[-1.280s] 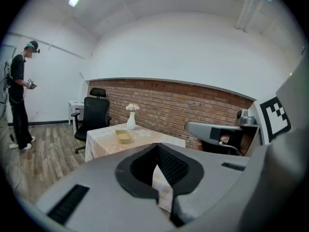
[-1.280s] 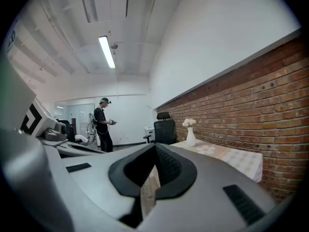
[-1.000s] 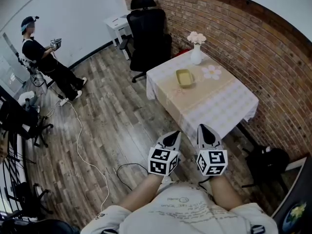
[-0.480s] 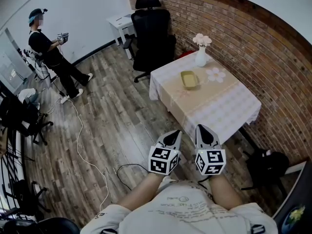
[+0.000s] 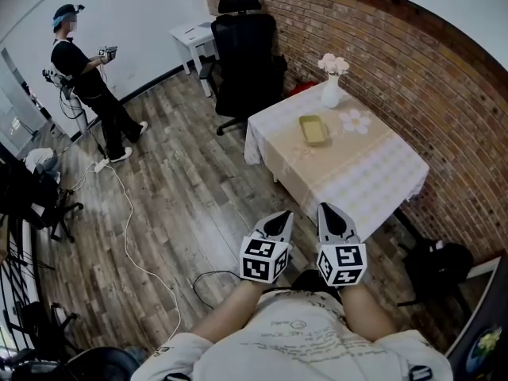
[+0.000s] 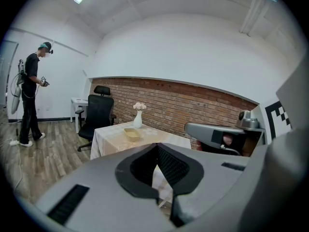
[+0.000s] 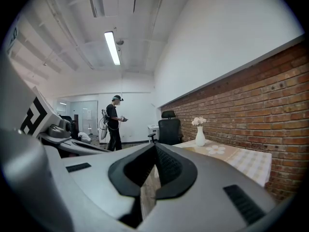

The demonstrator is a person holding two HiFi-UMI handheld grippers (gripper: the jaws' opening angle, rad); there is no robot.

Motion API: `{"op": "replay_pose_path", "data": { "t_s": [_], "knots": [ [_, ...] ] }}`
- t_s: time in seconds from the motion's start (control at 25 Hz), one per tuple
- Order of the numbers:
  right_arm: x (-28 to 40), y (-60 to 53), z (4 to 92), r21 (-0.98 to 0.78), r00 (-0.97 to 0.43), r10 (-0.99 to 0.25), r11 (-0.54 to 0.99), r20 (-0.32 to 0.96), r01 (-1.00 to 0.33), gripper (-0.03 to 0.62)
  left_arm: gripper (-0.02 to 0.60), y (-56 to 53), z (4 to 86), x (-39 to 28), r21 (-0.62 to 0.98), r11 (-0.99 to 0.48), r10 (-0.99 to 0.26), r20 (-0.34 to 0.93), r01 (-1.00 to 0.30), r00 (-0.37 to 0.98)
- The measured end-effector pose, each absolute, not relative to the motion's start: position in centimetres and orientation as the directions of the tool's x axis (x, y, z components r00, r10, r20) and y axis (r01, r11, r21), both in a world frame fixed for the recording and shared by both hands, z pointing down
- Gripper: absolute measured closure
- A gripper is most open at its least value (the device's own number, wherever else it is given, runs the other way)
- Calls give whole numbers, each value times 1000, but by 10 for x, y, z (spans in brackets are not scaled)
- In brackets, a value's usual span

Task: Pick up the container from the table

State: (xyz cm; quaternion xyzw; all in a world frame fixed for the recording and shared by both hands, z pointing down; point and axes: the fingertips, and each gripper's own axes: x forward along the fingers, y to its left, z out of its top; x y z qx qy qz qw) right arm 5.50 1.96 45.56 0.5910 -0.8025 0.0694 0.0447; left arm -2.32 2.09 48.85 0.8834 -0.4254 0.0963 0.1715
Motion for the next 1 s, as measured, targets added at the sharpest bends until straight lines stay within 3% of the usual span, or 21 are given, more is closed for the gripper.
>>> {"op": "replay_pose_path", "data": {
  "t_s": [1.0],
  "knots": [
    [38, -93, 470, -75, -301, -943, 293, 139, -953, 592, 577, -93, 503, -51, 213, -566, -727, 326, -796, 604]
  ]
}}
